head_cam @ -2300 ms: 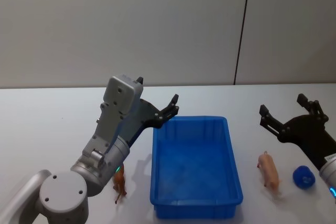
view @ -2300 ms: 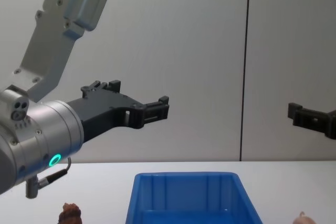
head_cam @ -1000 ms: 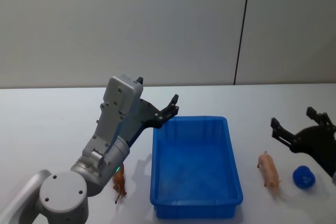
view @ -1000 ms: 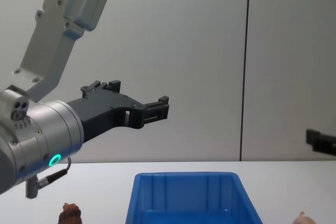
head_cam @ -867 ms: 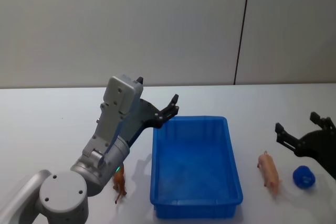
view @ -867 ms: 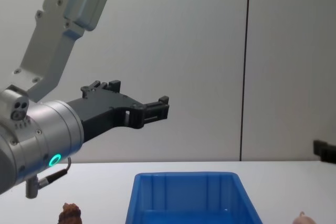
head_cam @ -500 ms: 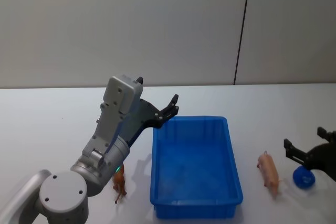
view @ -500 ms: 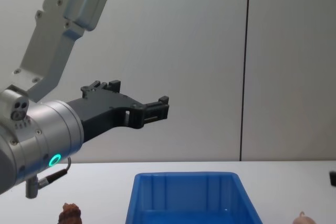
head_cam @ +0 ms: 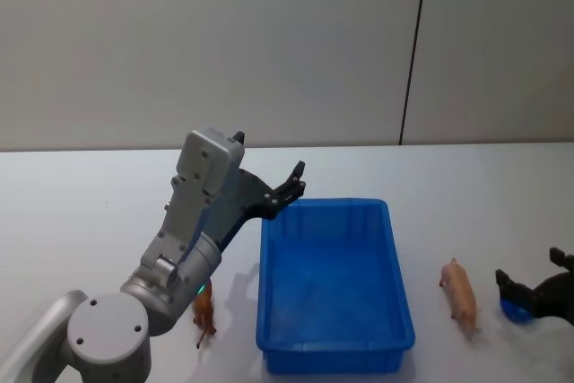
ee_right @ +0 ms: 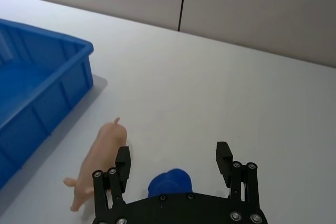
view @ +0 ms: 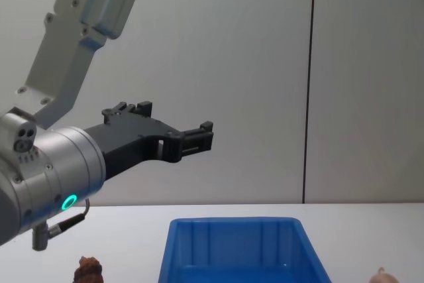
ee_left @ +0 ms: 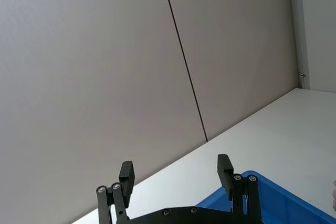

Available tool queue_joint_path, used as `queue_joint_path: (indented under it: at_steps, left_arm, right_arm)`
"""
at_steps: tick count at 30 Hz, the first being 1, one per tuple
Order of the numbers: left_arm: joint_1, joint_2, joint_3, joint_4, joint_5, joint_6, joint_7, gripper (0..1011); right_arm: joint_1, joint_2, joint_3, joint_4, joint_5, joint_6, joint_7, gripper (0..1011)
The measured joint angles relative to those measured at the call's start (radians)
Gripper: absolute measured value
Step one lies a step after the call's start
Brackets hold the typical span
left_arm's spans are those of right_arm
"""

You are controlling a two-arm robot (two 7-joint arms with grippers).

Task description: Pick up the two dolls from the table and place them into the box.

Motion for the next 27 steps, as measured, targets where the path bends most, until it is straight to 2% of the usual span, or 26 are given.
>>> queue_joint_path:
  at_steps: [13, 27]
  left_arm:
    - [0.0, 0.0, 0.0, 0.0, 0.0, 0.0, 0.0, 1001]
    - [0.0, 0.0, 0.0, 0.0, 0.0, 0.0, 0.0, 1001]
  right_arm:
    - [0.01, 0.003, -0.001, 0.048, -0.001, 0.044, 0.039, 1001]
    - [0.04, -0.015, -0.016, 0.105, -0.009, 0.074, 0.074, 986]
